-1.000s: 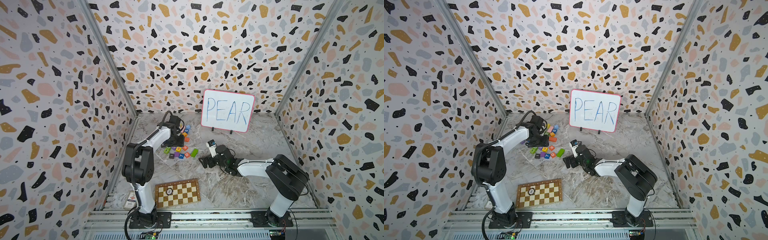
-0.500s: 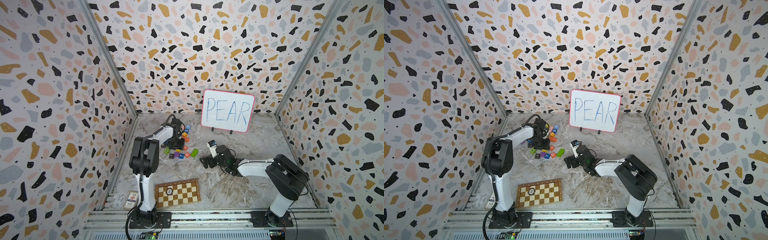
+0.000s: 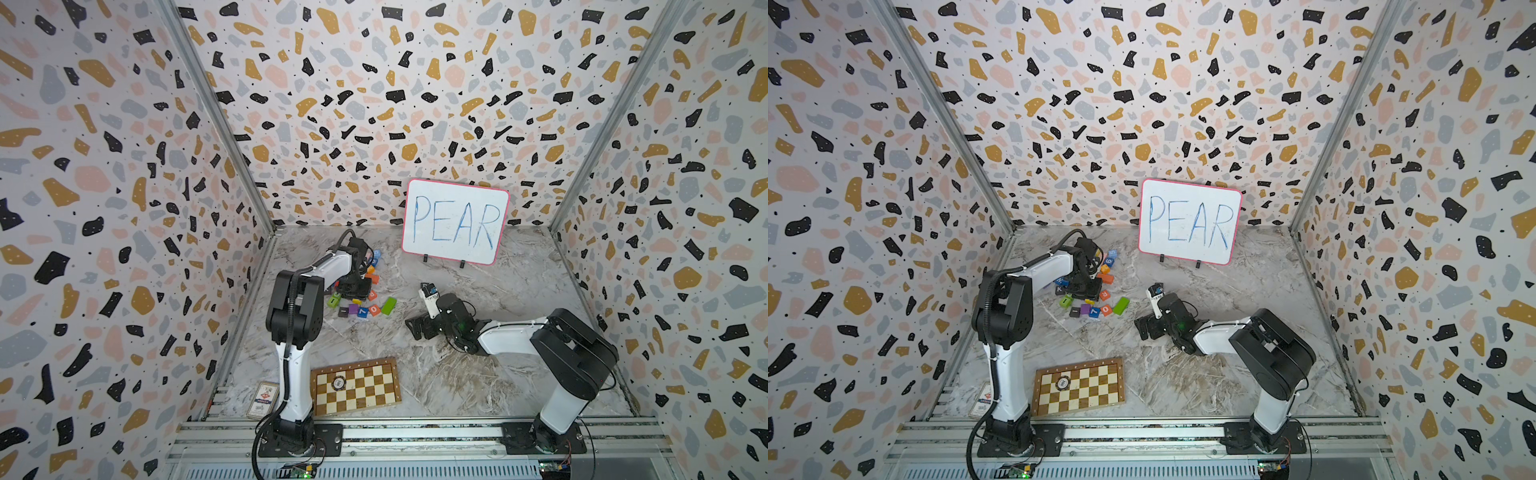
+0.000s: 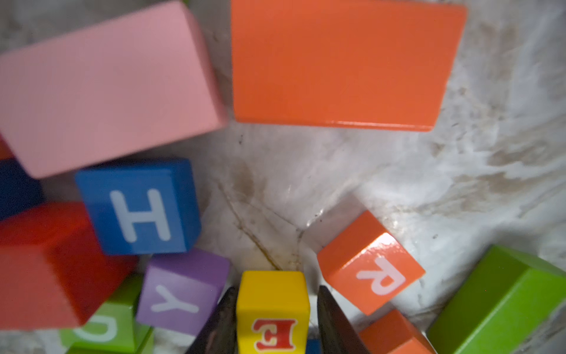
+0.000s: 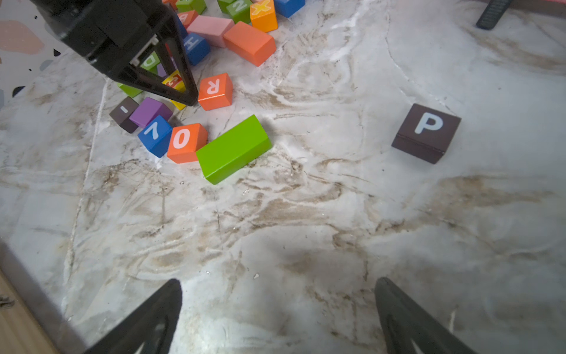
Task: Spell the uppercase word “pear” with letter blocks
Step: Pick up the letter block from the center of the board, then place the letter block at the center of the board.
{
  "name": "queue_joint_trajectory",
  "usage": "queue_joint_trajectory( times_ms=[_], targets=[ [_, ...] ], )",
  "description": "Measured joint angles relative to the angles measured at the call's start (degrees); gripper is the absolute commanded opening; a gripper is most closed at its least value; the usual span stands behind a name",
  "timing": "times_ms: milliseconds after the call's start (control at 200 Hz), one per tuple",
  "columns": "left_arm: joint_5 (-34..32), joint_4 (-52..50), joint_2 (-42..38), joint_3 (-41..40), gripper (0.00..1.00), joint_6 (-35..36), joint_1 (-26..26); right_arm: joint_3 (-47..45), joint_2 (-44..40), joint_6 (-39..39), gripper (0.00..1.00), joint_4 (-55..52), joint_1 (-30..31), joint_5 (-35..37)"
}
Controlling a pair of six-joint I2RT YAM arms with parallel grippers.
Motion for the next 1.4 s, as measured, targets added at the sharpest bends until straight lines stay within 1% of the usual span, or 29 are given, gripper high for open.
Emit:
queue_joint_trajectory(
  times_ms=[65,380,481,586,726,841,981,1096,1221,1397],
  targets=[
    [-0.6,0.1,0.0,0.0,0.33,-0.1,0.0,-0.2,0.0,0.0,0.99,0.3,-0.2,-0.2],
    [-1.9,-0.9,0.0,0.3,0.28,-0.7,-0.2,-0.4,-0.8,0.0,0.99,0.3,-0.7,-0.4],
    [-2.2,-1.8,-1.2,0.3,0.27,-1.9,-0.6,-0.4,-2.8,0.0,0.99,-0.9,-1.1,-0.4],
    [-2.6,-2.3,-5.2,-0.1,0.27,-3.4,-2.1,-1.4,-7.3,0.2,0.99,-1.8,-2.0,-0.5],
    [-2.7,-2.1,-11.5,-0.2,0.27,-5.3,-6.9,-6.6,-15.4,1.0,0.99,-1.8,-5.0,-0.4],
    [-2.6,-1.5,-13.0,-0.2,0.26,-6.6,-12.9,-12.7,-19.8,1.5,1.00,-2.0,-8.2,-0.4],
    [-2.0,-0.3,-10.6,-0.1,0.26,-7.3,-20.9,-19.6,-23.5,2.2,0.99,-3.5,-12.0,-0.4],
    [-1.2,0.9,-7.0,0.3,0.26,-7.4,-26.0,-21.9,-25.2,2.3,0.99,-4.3,-13.3,-0.5],
    [-0.7,1.9,-3.8,0.3,0.27,-7.4,-29.3,-22.0,-25.4,2.3,0.99,-4.1,-13.6,-0.5],
    [-0.8,2.7,-2.0,0.3,0.29,-7.1,-31.9,-22.8,-25.3,2.4,1.00,-3.2,-13.6,-0.7]
  ],
)
